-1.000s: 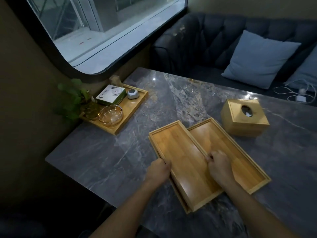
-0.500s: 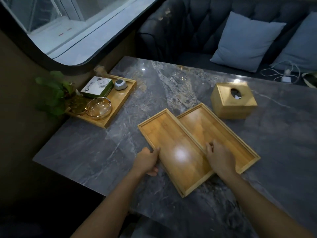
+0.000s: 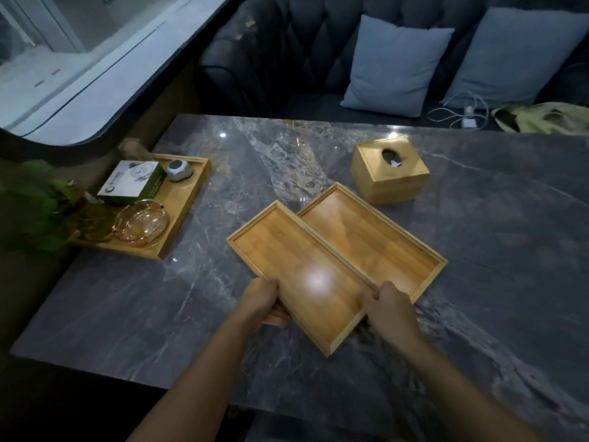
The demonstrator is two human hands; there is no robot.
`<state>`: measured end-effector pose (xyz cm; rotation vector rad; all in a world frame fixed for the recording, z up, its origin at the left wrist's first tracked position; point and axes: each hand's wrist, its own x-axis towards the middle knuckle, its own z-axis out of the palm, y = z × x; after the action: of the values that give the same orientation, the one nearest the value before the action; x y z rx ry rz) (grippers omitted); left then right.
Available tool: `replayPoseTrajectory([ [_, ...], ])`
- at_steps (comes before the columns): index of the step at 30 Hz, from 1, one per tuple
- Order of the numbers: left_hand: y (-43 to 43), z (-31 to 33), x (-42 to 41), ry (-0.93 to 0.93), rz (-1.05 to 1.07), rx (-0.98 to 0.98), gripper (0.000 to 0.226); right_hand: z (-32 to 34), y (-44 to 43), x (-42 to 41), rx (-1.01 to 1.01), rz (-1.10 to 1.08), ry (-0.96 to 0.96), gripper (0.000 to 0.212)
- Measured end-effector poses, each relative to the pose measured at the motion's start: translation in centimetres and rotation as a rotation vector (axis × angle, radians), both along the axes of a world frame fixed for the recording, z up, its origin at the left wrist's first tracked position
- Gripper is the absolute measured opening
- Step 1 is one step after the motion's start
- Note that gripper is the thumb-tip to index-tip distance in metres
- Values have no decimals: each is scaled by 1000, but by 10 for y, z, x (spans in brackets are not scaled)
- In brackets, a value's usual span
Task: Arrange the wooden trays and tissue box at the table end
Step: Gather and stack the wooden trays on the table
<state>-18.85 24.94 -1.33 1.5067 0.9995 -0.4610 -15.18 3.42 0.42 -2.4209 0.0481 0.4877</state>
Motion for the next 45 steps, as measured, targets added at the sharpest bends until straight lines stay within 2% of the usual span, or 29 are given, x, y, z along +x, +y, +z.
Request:
replayPoseTrajectory([
  [5, 4, -1, 7, -37, 45, -33, 40, 0, 12, 5, -7, -12, -18, 15],
  [14, 1, -2, 25, -82, 71, -41, 37, -3, 19, 47, -6, -64, -7, 16],
  [18, 10, 6, 23, -38, -56, -94, 38, -1, 18, 42, -1, -107, -50, 16],
  [20, 30, 12, 19, -134, -116, 46, 35, 0, 20, 27, -26, -71, -104, 20],
  [23, 78, 18, 18, -335, -91, 630, 27, 2, 23, -3, -116, 54, -211, 33],
  [24, 92, 20, 20, -366, -62, 723, 24, 1, 24, -13, -141, 111, -221, 35],
  [25, 105, 19, 22, -382, -50, 718, 27, 0, 25, -21, -167, 167, -208, 35],
  [28, 128, 10, 32, -319, -135, 505, 48, -8, 28, -39, -294, 286, -187, 43],
  [31, 130, 1, 35, -313, -279, 378, 41, -16, 29, -47, -369, 313, -303, 40],
  [38, 120, 1, 28, -255, -276, 466, 33, -24, 15, -40, -370, 282, -341, 33],
  [41, 107, 2, 14, -243, -287, 451, 23, -24, -1, -35, -328, 159, -304, 32],
  [43, 101, 1, 6, -293, -353, 448, 35, -23, -9, -32, -325, 104, -302, 34],
  [45, 96, 0, -1, -422, -449, 461, 55, -21, -14, -31, -314, 69, -327, 32],
])
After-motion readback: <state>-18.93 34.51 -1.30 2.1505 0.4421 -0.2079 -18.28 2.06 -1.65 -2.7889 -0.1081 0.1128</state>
